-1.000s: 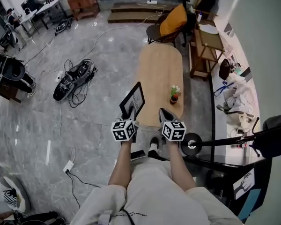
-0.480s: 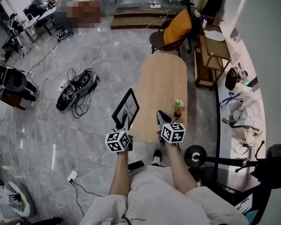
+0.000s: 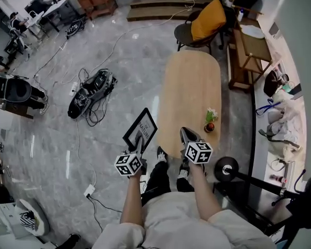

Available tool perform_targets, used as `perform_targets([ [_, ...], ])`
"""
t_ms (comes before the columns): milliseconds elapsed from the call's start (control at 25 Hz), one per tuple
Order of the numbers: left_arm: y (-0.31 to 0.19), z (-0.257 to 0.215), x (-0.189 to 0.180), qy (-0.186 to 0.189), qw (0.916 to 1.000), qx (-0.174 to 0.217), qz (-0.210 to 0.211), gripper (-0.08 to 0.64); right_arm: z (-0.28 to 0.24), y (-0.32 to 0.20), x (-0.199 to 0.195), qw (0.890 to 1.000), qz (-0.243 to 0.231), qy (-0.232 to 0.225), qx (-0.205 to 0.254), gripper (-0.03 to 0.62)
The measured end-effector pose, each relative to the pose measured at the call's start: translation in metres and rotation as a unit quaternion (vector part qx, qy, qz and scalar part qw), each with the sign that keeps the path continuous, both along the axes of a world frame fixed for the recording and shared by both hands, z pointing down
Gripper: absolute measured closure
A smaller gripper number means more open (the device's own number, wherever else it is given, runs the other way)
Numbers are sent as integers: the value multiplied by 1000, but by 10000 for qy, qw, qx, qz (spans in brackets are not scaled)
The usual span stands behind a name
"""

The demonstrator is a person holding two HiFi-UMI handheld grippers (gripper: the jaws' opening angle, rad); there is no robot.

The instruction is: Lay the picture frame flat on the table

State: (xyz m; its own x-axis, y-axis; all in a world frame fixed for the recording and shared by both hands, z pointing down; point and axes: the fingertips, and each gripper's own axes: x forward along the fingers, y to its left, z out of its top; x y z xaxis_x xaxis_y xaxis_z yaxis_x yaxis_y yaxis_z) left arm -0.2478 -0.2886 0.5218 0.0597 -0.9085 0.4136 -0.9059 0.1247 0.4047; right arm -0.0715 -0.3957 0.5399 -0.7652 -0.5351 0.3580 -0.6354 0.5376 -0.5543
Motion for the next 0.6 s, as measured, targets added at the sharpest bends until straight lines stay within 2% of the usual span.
perform_targets([
  [160, -33, 33, 11, 228, 9961, -208, 832, 532, 33, -6, -2, 9982, -35, 595, -107, 557],
  [320, -76, 64, 3, 431, 9846, -262, 1675, 532, 62, -26, -35, 9943, -209, 1049, -4, 557],
  [480, -109, 124, -8, 752, 9725, -515, 2142, 532, 112, -47, -57, 9924, -62, 1189, -297, 557],
  [600, -125, 180, -15, 1266, 9620, -750, 2300, 532, 154, -56, -70, 9901, 153, 1278, -566, 557],
])
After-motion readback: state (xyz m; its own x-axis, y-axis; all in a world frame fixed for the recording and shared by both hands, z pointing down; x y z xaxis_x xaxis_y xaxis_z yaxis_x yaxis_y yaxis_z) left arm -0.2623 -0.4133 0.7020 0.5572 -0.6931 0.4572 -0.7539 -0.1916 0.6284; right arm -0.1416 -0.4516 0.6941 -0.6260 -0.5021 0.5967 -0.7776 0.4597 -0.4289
